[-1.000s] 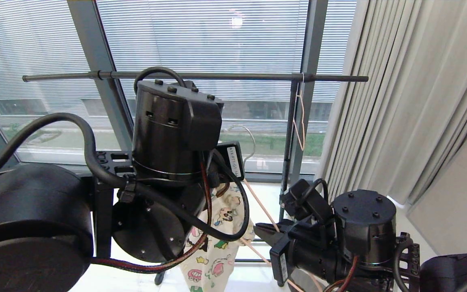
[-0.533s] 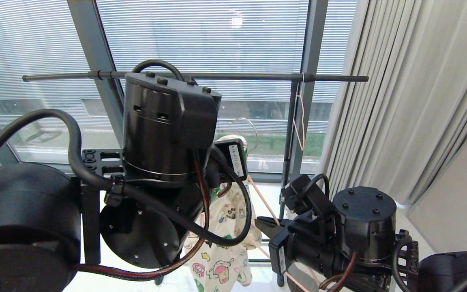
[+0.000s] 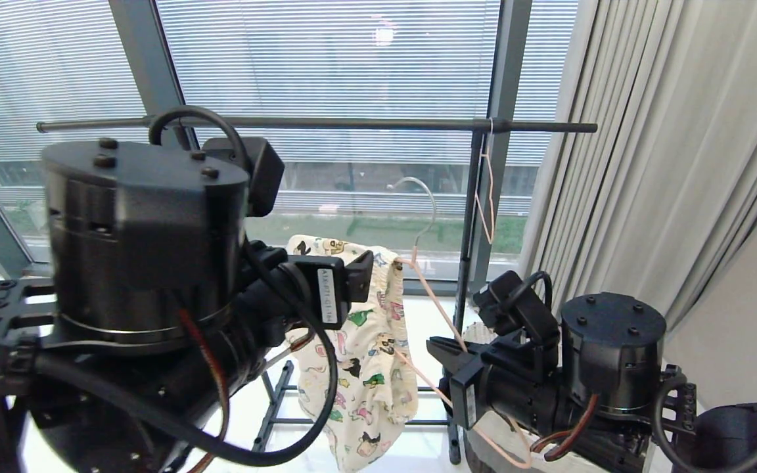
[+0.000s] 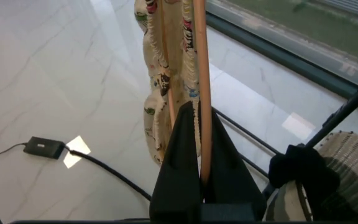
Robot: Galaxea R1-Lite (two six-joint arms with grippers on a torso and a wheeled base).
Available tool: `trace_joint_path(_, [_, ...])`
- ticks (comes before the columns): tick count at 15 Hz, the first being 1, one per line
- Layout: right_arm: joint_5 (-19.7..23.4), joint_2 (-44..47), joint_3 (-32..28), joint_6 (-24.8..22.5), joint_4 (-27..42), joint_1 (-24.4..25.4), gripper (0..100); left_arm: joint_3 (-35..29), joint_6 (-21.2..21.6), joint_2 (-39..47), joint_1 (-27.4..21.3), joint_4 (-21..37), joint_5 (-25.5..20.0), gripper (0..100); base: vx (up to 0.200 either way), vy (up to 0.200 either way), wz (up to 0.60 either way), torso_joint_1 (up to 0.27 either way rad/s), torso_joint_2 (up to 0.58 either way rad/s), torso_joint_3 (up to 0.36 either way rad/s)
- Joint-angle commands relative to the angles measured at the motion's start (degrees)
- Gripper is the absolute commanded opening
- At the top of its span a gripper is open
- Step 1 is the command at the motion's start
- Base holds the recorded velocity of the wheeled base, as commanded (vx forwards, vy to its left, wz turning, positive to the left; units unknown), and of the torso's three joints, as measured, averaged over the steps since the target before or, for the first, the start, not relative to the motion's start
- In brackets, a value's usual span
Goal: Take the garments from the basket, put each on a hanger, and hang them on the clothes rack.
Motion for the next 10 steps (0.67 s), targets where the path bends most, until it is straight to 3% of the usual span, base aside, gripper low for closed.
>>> trace_joint_path(1, [1.1,-3.1,3.4,-1.9,-0.1,-1.3,0,4.8,4.7,-6.7,3.0,-0.3,-4.6,100,0.0,0.0,0.0,0.0,0.0,0.0])
trace_joint_path(4, [10.0,-9.5,11.7,-6.7,-0.1,-4.0,0,11.1,10.2,-12.2,5.4,-0.5,-17.6,100,0.0,0.0,0.0,0.0,0.0,0.0])
trace_joint_path(6, [16.7,-12.7,16.3,-12.0,-0.1,-6.3,0,15.5,12.8,-15.3,5.3,-0.5,-22.5,100,0.0,0.0,0.0,0.0,0.0,0.0])
trace_joint_path(8, [22.4,-13.8,19.5,-18.4,-0.1,-7.5,0,22.2,20.2,-19.7,5.3,-0.5,-35.5,100,0.0,0.0,0.0,0.0,0.0,0.0])
trace_joint_path(10, [25.1,-13.5,20.7,-22.1,-0.1,-7.4,0,27.6,28.7,-20.7,5.8,-0.5,-44.2,100,0.0,0.0,0.0,0.0,0.0,0.0])
